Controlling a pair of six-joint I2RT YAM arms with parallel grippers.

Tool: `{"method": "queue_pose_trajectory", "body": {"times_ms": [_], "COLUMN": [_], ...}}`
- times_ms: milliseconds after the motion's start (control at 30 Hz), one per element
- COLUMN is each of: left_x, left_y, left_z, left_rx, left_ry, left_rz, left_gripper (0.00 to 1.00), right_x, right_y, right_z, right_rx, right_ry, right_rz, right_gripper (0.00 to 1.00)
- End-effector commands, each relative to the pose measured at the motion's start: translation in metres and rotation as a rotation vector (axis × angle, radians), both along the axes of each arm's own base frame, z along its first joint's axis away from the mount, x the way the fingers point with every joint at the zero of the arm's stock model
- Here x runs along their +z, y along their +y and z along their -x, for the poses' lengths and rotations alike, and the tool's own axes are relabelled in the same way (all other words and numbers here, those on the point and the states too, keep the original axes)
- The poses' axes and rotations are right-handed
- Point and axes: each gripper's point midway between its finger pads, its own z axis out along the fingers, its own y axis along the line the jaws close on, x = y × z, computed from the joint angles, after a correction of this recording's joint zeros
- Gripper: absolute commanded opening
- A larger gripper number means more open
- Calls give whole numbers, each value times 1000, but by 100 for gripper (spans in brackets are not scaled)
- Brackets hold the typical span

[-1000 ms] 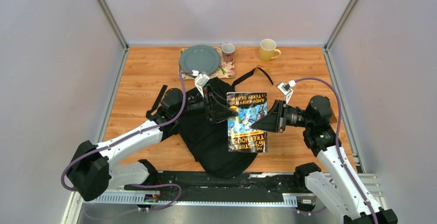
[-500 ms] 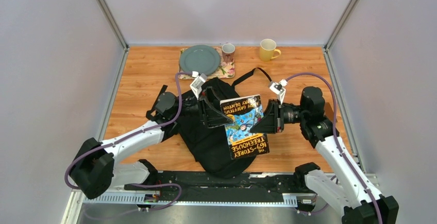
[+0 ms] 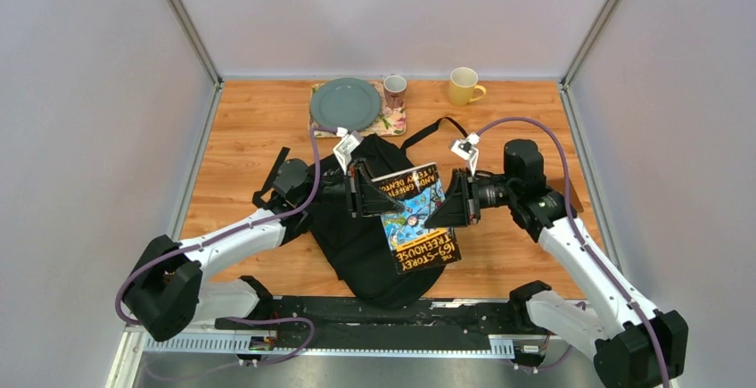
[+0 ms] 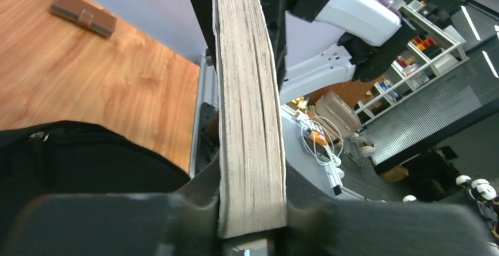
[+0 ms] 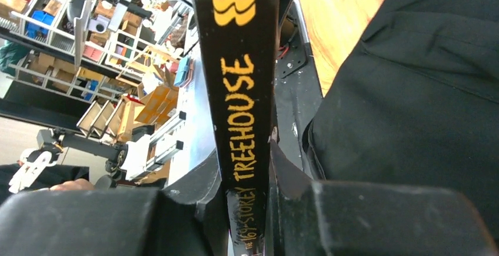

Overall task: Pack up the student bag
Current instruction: Pick up the book from the center of the board.

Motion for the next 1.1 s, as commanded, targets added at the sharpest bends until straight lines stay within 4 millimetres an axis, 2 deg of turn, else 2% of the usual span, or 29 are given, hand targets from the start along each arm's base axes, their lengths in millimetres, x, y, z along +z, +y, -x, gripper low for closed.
{"method": "queue_pose_trajectory", "body": {"times_ms": [0,33,67,100,133,167,200,233,267,300,333,367,400,433,467,533,633,700,733,767,833,933,967,1033,1067], "left_x": [4,3,-15,-13,-17,-27,-17,-24,-12,-8,-19,1,3,-10,8,5,14,27,25,37,42,61,57,65,63], "left_y": [0,-1,0,4,8,14,23,31,41,47,56,66,72,81,90,94,88,86,86,89,89,90,86,86,83], "left_z": [-4,-12,-20,-24,-39,-44,-46,-55,-55,-57,-62,-60,-61,-64,-60,-57,-49,-43,-39,-35,-29,-19,-22,-16,-18], "left_rx": [30,78,126,175,275,325,381,467,517,561,627,672,705,757,782,785,713,674,644,623,572,491,481,431,423], "left_ry": [-62,-60,-49,-66,-67,-81,-111,-109,-138,-143,-125,-153,-153,-109,-129,-74,-30,-22,25,15,63,64,85,101,112], "left_rz": [0,-12,-84,-100,-124,-171,-156,-172,-134,-109,-108,-25,11,29,119,168,218,301,334,409,468,564,558,595,590], "left_gripper": [0,0,0,0,0,0,0,0,0,0,0,0,0,0,0,0,0,0,0,0,0,0,0,0,0], "right_x": [2,-4,-22,-25,-32,-45,-39,-55,-54,-50,-63,-53,-45,-43,-44,-35,-26,-29,-25,-25,-30,-27,-26,-20,-18], "right_y": [-1,-6,-20,-31,-40,-56,-63,-67,-67,-66,-62,-50,-47,-43,-37,-31,-24,-21,-16,-15,-10,-5,-4,-2,-1], "right_z": [-50,-62,-83,-89,-93,-99,-94,-88,-86,-77,-70,-62,-55,-51,-46,-39,-36,-40,-39,-41,-45,-49,-49,-51,-51], "right_rx": [-273,-362,-531,-619,-703,-812,-852,-870,-892,-886,-862,-799,-779,-758,-712,-676,-646,-648,-626,-623,-619,-611,-602,-596,-596], "right_ry": [-26,-2,32,35,68,86,71,95,115,103,132,156,151,175,180,225,219,238,226,227,256,260,259,244,240], "right_rz": [124,168,265,301,336,398,377,391,353,299,280,187,129,88,35,-43,-100,-88,-100,-99,-81,-109,-115,-131,-134], "right_gripper": [35,41,46,51,52,52,53,53,53,54,55,56,57,58,59,63,65,66,66,67,68,68,68,69,69]}}
